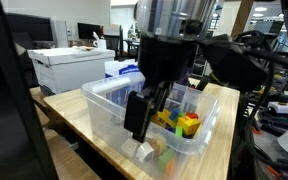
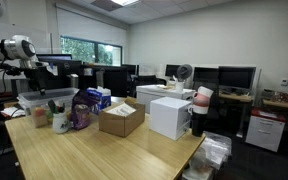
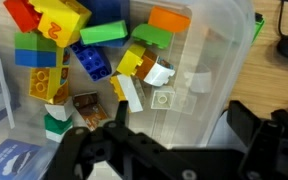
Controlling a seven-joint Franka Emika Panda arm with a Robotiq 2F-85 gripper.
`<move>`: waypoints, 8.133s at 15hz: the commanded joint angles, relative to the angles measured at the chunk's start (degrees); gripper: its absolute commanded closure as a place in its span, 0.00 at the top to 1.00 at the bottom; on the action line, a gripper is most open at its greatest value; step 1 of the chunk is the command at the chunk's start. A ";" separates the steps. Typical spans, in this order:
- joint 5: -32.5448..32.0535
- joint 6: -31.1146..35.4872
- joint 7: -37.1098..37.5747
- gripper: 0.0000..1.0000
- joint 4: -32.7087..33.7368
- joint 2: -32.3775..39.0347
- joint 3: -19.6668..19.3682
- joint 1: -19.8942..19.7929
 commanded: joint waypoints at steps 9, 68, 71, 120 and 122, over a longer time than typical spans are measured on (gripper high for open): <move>2.64 -0.17 -1.76 0.34 0.54 0.36 -2.21 1.20; 35.27 24.65 -20.05 0.05 -16.46 -19.38 -1.69 -3.71; 40.12 27.19 -23.42 0.05 -18.39 -20.38 -2.08 -3.40; 99.14 22.99 -86.32 0.05 -26.49 -28.81 -13.50 -1.41; 100.21 22.19 -87.79 0.05 -26.67 -28.90 -13.92 -1.55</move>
